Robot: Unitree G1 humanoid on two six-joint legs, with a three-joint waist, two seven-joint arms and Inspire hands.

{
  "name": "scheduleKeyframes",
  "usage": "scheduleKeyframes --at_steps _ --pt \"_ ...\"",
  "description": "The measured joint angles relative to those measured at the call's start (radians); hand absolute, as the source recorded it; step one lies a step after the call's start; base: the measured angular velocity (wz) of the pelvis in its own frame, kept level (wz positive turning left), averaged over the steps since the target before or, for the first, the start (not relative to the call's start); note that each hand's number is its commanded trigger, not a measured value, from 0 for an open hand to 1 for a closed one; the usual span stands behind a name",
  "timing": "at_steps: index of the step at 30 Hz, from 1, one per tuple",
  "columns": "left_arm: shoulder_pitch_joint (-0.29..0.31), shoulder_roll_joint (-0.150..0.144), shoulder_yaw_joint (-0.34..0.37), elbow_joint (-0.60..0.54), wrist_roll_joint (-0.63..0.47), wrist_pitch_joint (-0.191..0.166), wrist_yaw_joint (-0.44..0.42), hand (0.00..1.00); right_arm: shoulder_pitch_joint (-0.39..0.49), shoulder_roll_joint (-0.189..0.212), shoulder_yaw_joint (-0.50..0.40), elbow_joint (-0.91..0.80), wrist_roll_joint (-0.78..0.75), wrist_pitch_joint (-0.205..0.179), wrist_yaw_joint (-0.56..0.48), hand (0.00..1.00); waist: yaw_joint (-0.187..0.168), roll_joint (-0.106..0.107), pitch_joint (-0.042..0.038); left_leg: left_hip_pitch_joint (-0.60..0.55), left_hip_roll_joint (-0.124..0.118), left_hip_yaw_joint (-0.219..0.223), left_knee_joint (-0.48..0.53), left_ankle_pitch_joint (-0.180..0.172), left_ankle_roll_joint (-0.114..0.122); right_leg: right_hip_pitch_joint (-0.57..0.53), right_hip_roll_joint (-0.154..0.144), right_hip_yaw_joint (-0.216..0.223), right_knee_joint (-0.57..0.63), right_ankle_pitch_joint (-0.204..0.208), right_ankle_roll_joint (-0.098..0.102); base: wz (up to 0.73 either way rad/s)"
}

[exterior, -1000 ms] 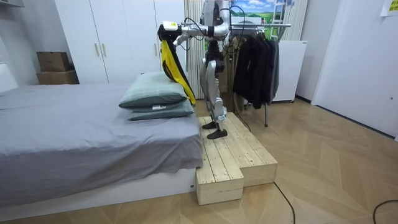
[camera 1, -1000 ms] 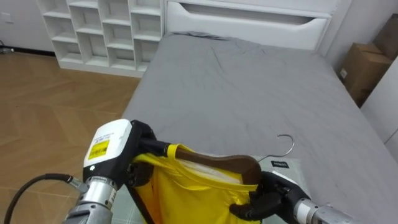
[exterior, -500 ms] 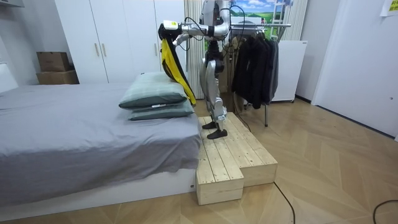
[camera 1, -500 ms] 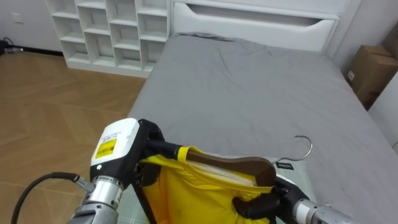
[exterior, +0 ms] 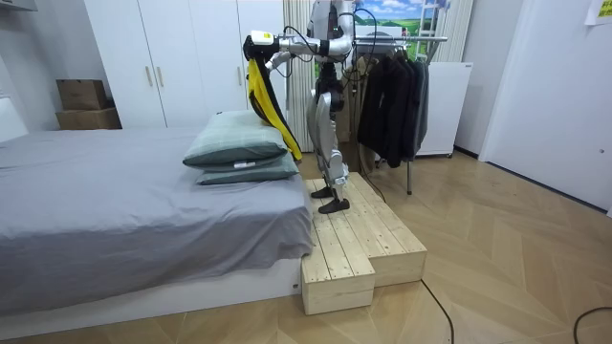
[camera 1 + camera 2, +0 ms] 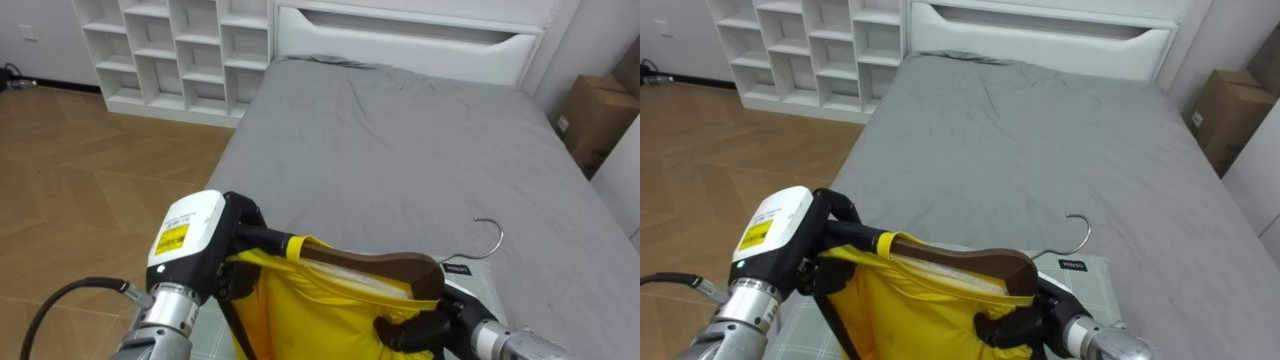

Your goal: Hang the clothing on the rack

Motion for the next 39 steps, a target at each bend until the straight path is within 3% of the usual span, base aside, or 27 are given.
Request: scheduleKeyframes --at_steps 8,10,16,26,34,39 --pt "0.0 0.0 0.003 0.001 0.0 -0.001 -0.004 1.0 0.0 0.0 -0.005 -0.012 -0.03 0.0 0.003 1.0 0.0 -0.007 -0.0004 0.001 0.0 0.0 -0.001 0.0 0.0 0.0 0.0 0.005 0.001 0.0 0.0 0.0" --pt "0.0 0.0 0.008 0.001 0.001 -0.002 -0.007 0.01 0.003 -0.001 -0.026 -0.028 -0.051 0.0 0.013 1.0 -0.004 -0.007 -0.0004 0.0 0.0 -0.001 -0.003 0.0 0.0 0.0 0.001 0.003 0.001 0.0 0.0 0.0" --pt "0.0 0.013 0.042 0.001 -0.002 -0.05 -0.012 0.0 0.02 -0.018 -0.084 -0.039 -0.05 -0.003 0.046 1.0 -0.011 -0.009 -0.0016 0.0 0.0 -0.001 0.002 0.0 0.0 -0.001 0.001 0.007 0.001 0.001 -0.001 0.0" --pt "0.0 0.038 0.077 0.001 -0.048 -0.054 -0.007 0.0 0.057 -0.037 -0.123 -0.021 -0.046 -0.003 0.043 1.0 -0.036 -0.015 -0.0057 0.001 0.001 0.018 0.01 0.0 0.0 -0.001 0.0 0.023 0.002 0.001 -0.001 -0.05" --pt "0.0 0.041 0.088 0.001 -0.068 -0.07 -0.007 0.0 0.058 -0.038 -0.156 0.016 -0.047 -0.003 0.031 1.0 -0.05 -0.018 -0.0082 0.001 0.001 0.019 0.01 0.0 0.0 -0.001 0.001 0.024 0.003 0.001 -0.001 0.0" --pt "0.008 0.041 0.09 0.001 -0.076 -0.07 0.0 0.0 0.078 -0.073 -0.174 0.014 -0.052 -0.002 0.032 1.0 -0.048 -0.019 -0.0114 0.003 0.001 0.015 0.004 0.0 0.0 -0.002 0.002 0.021 0.004 0.001 -0.001 0.02"
